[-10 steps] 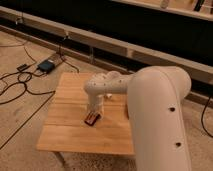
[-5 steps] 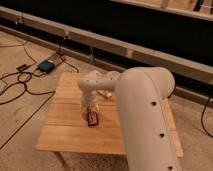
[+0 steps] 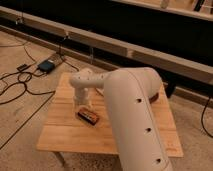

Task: Push the eraser across the table

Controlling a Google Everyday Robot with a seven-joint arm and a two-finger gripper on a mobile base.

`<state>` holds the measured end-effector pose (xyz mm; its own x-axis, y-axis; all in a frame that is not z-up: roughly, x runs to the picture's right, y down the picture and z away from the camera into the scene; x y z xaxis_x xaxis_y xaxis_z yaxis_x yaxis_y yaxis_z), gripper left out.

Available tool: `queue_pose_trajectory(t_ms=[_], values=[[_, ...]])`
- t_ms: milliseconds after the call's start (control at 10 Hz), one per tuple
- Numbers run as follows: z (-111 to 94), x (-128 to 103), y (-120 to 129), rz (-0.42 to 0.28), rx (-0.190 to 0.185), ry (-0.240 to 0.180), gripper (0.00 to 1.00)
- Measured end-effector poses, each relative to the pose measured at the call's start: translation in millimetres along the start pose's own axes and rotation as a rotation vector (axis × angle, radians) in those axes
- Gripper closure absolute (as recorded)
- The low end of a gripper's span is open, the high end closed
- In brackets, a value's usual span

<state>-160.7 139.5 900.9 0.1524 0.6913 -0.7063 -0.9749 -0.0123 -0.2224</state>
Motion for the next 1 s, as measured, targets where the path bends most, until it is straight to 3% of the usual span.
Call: queue_pose_trajectory(t_ms=[200, 500, 1000], values=[[-5.6, -4.4, 22.8, -0.021, -0.071, -0.006, 0.35], [-24.7, -0.7, 5.0, 0.024, -0.087, -0.022, 0.35], [-59.9, 37.1, -68.8, 0.179, 0.059, -0.077, 0.35]])
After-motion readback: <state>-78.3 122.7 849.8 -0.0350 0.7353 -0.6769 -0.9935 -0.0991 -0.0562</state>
